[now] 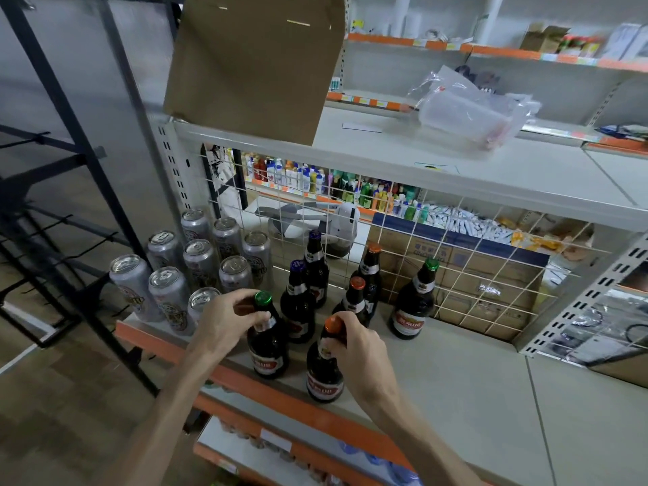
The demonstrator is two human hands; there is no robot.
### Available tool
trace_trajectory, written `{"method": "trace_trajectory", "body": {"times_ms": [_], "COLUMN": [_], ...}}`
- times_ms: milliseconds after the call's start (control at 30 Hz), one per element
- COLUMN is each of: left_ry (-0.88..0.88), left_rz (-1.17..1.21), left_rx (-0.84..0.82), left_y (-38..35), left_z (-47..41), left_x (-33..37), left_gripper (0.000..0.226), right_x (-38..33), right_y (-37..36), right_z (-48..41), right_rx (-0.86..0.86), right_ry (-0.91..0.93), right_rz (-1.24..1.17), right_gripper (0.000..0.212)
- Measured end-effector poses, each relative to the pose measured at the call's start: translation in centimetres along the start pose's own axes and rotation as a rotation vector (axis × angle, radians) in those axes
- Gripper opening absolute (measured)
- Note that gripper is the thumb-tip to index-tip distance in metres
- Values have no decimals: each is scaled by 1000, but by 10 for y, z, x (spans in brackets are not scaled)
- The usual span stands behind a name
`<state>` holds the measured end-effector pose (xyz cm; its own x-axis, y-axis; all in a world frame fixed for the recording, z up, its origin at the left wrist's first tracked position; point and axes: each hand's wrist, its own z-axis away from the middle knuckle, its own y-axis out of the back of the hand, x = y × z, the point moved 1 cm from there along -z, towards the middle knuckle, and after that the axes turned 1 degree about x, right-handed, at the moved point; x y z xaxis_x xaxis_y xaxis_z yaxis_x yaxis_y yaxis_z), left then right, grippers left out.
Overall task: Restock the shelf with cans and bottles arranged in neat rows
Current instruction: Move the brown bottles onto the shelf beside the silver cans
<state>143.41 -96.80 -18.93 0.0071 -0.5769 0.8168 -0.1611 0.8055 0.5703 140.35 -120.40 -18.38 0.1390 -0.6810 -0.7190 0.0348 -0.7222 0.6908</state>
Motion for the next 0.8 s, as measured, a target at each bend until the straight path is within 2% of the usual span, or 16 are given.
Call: {"method": "trace_trajectory", "body": {"times_ms": [100, 200, 267, 367, 433, 533, 800], "left_ry": [40, 53, -6, -166, -283, -377, -495], "left_rz": [-27, -96, -71, 58, 101, 68, 11], "left_rx": [-72, -155, -88, 44, 24, -113, -398], "left_y": [5, 9, 6, -15, -43, -105, -289], "left_z": [1, 1, 0, 2, 4, 5, 39], "left_x": [1, 20, 44, 101, 146, 201, 296], "left_gripper": [32, 48, 54, 40, 28, 18, 25], "right_x": [1, 5, 13, 33, 55, 90, 185], "right_y": [1, 6, 19, 53, 80, 126, 249], "right_z": [1, 7, 12, 16, 19, 30, 86], "right_rx": [-23, -16, 57, 152, 209, 322, 571], "right_ry": [0, 33, 47, -7, -105, -216, -383], "right_rz": [5, -16, -6, 40, 44, 17, 29], "right_gripper": [16, 35, 41, 35, 31, 22, 22]}}
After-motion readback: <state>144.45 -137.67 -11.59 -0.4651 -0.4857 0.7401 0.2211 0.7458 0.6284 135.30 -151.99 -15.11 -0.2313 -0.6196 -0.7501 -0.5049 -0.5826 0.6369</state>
